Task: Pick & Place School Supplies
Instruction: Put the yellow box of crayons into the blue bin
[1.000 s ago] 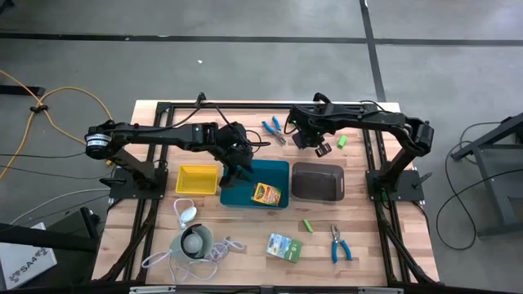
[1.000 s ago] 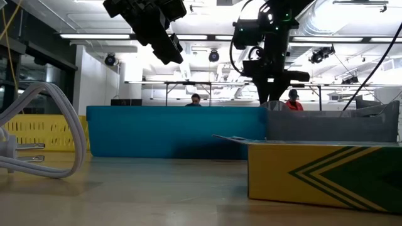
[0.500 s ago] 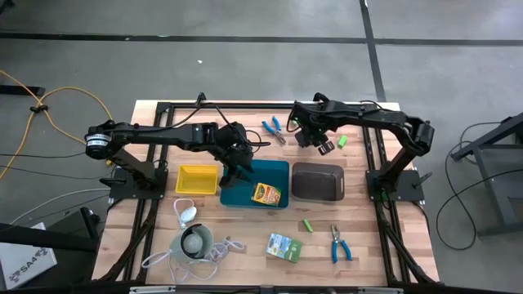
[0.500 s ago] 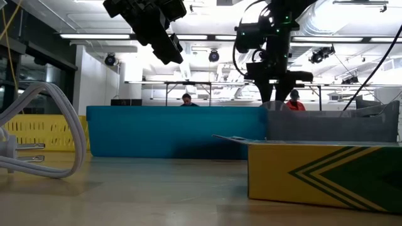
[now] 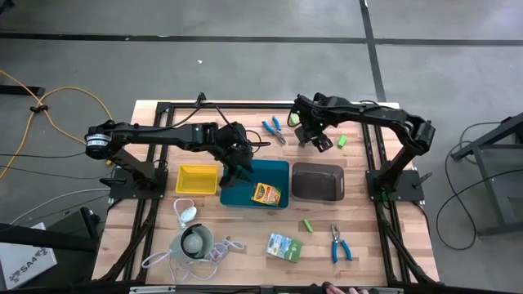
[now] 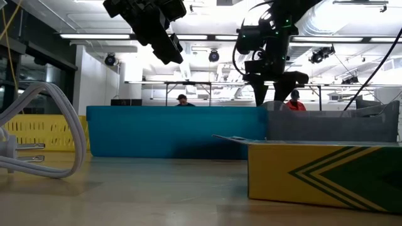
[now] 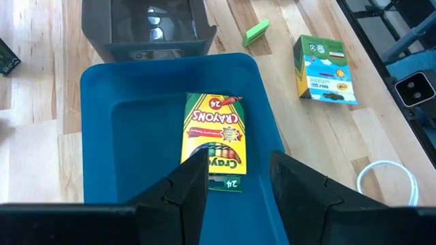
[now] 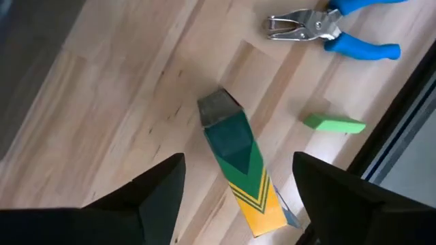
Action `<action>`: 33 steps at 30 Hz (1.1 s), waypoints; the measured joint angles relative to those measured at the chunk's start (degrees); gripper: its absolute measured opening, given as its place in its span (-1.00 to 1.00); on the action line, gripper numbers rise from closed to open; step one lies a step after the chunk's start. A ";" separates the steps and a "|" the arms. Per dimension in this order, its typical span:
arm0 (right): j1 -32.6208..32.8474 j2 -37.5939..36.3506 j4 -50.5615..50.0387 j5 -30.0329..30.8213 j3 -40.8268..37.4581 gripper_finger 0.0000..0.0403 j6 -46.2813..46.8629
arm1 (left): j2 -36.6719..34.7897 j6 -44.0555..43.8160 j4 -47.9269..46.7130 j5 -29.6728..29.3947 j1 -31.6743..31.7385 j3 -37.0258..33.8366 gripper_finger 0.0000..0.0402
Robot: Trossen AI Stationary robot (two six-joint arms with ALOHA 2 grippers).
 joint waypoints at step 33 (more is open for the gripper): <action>-3.90 6.75 2.57 1.87 0.00 0.17 -3.20 | 0.00 0.06 0.00 0.01 0.00 0.00 -0.25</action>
